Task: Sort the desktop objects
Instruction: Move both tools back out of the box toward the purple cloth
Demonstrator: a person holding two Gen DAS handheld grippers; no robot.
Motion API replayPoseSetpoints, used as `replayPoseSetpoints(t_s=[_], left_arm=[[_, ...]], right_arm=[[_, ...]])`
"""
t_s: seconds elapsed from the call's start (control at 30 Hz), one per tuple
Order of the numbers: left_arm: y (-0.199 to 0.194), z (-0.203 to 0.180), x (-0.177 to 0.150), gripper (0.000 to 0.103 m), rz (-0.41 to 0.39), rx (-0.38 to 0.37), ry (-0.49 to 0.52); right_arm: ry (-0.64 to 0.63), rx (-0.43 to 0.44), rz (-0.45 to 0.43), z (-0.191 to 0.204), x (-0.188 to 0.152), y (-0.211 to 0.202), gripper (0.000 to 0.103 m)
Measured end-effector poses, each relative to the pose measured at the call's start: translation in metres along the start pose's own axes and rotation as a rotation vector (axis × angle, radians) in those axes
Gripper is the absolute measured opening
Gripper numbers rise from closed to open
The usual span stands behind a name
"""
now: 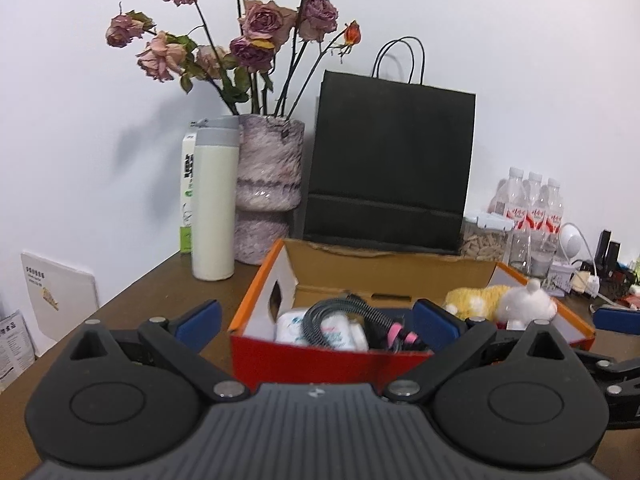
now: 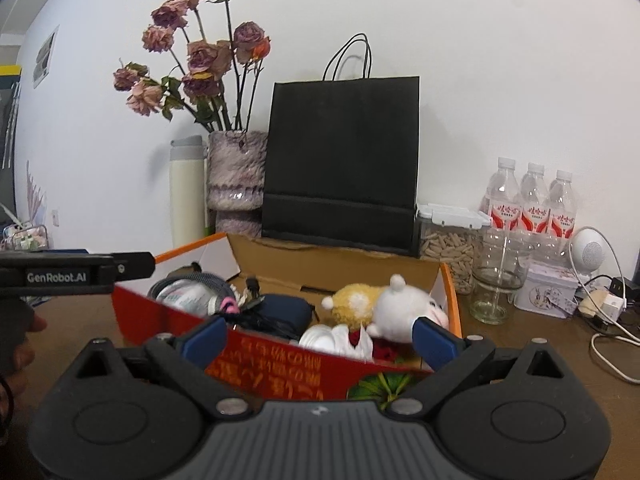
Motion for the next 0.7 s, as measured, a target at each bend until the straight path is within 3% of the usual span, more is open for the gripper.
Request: replayPoseSetpoints(t_s=[0.37,0.7], left_arm=[[-0.024,0.019,-0.032,0.103,0.121,0.030,0.015],[-0.027,0.022,-0.049,0.103,0.191,0.023,0.020]], right_arm=[[0.002,0.033,0.122,0.007,-0.035,-0.027,0.100],[0.024,0.101,0.320,0.025,-0.072,-0.020,0.100]])
Point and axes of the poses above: each gripper's, at about its wrist camera, not at the fingertips, and y roughly the way its jaws point, z to its left, x to its top, the point moved 9 cm from there along y, roughly the way its jaws point, and after that the axes turned 12 degrees about y, right-handed, at the moved point
